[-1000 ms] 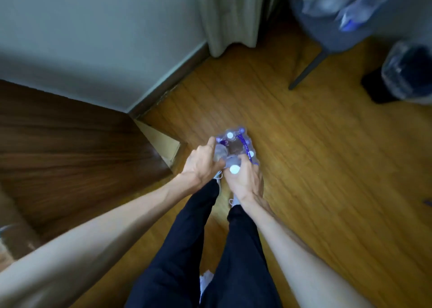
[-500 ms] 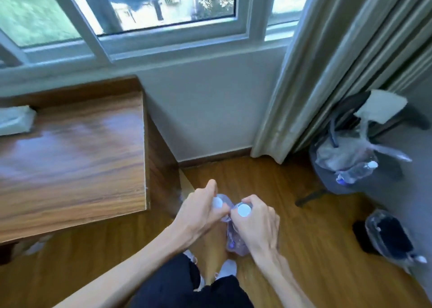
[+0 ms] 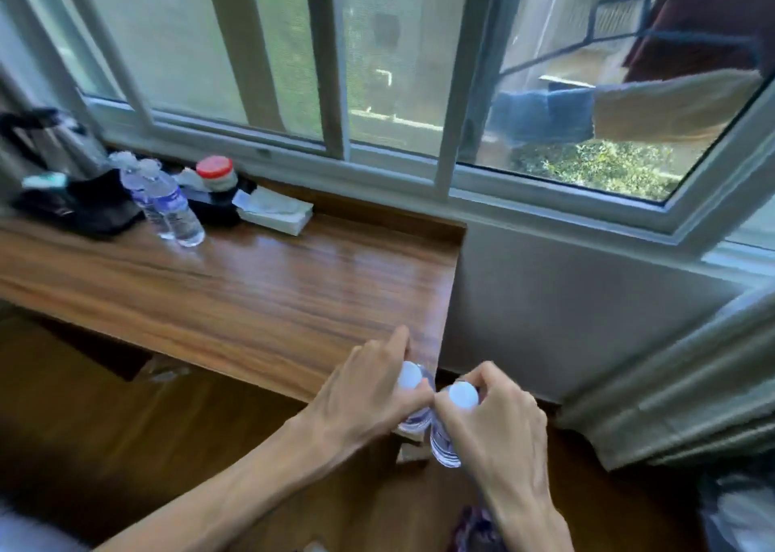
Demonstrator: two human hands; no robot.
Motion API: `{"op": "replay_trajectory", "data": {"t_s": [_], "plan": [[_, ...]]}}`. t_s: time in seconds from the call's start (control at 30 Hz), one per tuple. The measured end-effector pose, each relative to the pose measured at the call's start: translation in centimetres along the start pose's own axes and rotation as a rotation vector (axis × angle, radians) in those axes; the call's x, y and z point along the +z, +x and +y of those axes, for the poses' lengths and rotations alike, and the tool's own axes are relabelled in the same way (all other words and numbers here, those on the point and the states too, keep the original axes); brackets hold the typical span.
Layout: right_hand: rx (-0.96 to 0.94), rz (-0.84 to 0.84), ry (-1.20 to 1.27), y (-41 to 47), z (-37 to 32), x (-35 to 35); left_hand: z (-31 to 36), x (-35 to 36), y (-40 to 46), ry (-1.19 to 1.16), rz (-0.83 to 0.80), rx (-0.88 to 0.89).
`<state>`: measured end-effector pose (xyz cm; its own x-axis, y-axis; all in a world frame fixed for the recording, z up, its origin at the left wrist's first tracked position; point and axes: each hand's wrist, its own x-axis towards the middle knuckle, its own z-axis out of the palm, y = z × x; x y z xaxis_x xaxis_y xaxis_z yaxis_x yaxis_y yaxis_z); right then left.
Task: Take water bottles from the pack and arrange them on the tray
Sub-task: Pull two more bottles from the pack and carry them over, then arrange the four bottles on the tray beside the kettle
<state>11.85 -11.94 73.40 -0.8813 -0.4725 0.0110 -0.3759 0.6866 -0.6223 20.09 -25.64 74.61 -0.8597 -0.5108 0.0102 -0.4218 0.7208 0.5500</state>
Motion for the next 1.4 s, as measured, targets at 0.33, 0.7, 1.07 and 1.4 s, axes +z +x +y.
{"op": "replay_trajectory", "data": {"t_s": [0.33, 0.7, 1.07, 1.4], "plan": [[-0.136, -0.154, 0.060, 3.2, -16.4, 12.4, -15.5, -12.8, 0.4, 0.069, 0.072, -0.137], [-0.301, -0.292, 0.043, 7.4, -32.4, 26.3, -33.7, -22.0, 2.5, 0.055, 0.146, -0.354], [-0.170, -0.296, 0.061, 12.2, -44.0, 37.7, -48.2, -28.8, 9.5, -0.006, 0.147, -0.392], [0.037, -0.202, 0.082, 15.2, -49.9, 44.0, -55.9, -32.9, 16.7, 0.008, 0.053, -0.243]]}}
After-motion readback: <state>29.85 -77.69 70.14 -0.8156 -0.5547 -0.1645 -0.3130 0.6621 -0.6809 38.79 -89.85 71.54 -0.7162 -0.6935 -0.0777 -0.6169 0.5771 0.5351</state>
